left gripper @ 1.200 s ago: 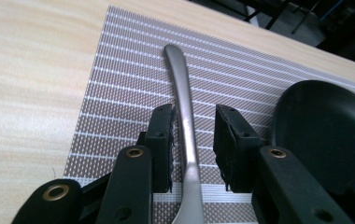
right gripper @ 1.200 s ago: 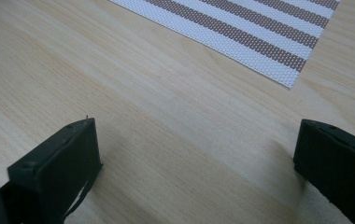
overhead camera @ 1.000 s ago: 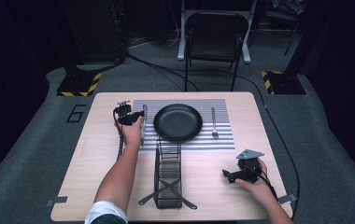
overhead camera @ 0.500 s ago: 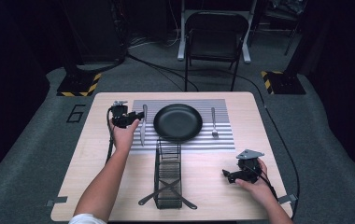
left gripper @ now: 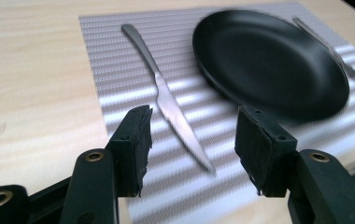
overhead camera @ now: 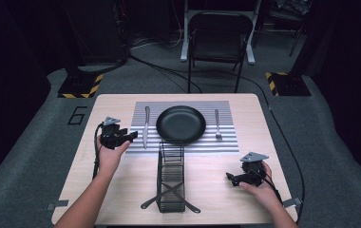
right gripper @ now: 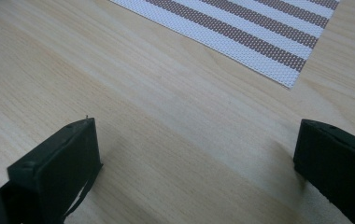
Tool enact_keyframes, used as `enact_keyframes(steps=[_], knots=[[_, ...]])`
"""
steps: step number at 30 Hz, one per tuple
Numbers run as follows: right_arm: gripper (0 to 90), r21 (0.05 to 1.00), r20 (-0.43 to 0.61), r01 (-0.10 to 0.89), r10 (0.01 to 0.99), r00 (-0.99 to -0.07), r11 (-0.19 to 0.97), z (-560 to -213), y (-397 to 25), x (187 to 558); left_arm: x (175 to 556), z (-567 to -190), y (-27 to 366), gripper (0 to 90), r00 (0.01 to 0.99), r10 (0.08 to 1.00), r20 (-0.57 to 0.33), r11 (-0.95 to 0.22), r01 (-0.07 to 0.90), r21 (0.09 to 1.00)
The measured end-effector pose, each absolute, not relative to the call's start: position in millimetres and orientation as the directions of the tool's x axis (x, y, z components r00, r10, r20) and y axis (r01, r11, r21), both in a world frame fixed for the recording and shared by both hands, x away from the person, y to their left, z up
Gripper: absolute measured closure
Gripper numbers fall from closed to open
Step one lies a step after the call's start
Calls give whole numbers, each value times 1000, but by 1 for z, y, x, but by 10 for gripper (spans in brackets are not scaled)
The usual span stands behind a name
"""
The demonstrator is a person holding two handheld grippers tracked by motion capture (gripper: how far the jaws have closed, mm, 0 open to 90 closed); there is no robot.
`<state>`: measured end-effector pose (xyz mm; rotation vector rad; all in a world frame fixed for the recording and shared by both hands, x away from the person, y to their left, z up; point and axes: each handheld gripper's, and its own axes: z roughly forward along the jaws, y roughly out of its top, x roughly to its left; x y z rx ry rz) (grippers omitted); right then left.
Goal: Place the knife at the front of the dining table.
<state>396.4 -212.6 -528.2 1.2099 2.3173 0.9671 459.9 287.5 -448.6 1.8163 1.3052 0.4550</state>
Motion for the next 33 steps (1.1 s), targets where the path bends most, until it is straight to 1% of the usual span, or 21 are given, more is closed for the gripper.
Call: enact_keyframes(steps=[2,3,8,18,24,29,30,33], knots=[[0,710,3,579,820,-573,402,-528,-213,396,455,-449,289,467,403,900,-165,-124,599,791],[0,710,3,579,820,-573,401,-528,-213,396,446,-450,293,475,432,888,-156,-158,606,780],[0,710,3,579,820,-573,401,-528,-213,396,427,-452,299,473,465,879,-106,-221,593,774],[0,709,4,579,820,-573,402,-528,-213,396,401,-473,304,464,508,855,-104,-272,610,744],[0,710,3,579,820,-572,401,-528,-213,396,396,-491,307,459,493,862,-119,-264,637,725],[0,710,3,579,820,-572,401,-528,-213,396,396,-499,311,443,479,872,-96,-273,640,718],[0,710,3,579,820,-572,401,-528,-213,396,397,-502,314,443,463,881,-97,-256,638,726],[0,710,3,579,820,-572,401,-528,-213,396,399,-507,320,439,447,890,-90,-256,654,712]])
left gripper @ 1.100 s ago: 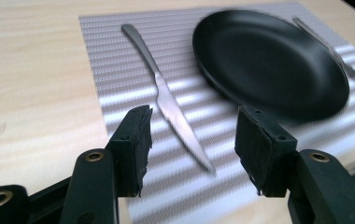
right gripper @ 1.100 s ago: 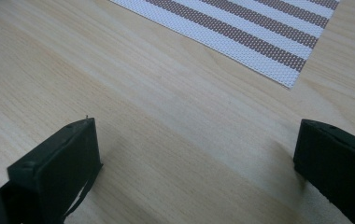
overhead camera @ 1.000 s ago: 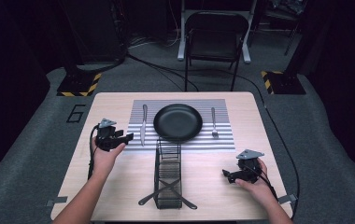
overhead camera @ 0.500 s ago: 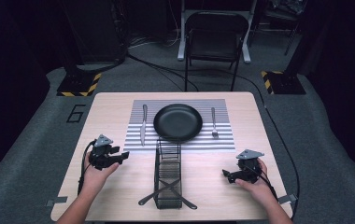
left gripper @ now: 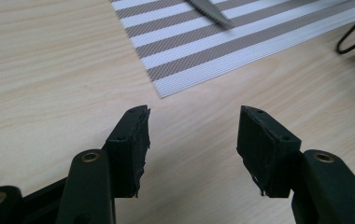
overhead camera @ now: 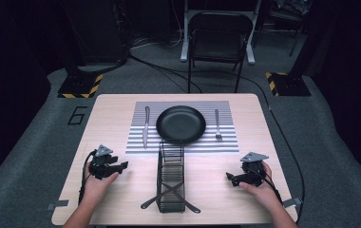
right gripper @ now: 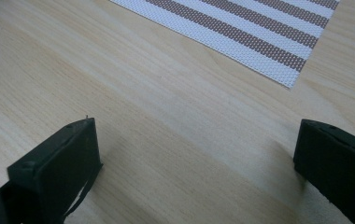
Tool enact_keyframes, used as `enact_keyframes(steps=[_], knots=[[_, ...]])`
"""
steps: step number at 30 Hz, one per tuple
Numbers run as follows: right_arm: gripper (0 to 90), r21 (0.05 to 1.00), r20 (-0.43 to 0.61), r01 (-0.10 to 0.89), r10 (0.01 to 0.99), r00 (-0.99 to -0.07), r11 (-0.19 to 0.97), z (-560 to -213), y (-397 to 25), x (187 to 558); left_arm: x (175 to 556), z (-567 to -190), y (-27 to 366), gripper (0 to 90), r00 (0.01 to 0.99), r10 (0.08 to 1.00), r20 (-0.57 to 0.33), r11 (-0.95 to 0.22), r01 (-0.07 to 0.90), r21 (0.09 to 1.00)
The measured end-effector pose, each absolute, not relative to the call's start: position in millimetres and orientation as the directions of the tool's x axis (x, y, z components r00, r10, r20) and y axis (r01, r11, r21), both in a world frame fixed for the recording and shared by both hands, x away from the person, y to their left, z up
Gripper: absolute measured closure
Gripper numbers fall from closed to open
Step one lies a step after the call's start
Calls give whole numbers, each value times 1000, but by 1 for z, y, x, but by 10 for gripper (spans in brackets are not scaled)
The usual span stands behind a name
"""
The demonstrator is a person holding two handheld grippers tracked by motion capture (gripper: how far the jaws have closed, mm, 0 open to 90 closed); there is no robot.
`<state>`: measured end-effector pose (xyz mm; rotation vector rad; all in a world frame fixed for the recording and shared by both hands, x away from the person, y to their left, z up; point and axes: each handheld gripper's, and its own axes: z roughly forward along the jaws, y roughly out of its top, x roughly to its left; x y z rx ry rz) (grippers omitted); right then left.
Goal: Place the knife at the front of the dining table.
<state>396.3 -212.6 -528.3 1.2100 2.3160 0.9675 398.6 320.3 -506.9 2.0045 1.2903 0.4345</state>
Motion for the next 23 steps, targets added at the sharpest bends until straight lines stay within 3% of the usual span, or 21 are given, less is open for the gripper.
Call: enact_keyframes(steps=[3,23], knots=[[0,710,3,578,820,-572,401,-528,-213,396,400,-511,325,440,439,897,-48,-281,651,705],[0,710,3,579,820,-572,401,-528,-213,396,402,-520,326,406,416,909,-25,-275,644,714]])
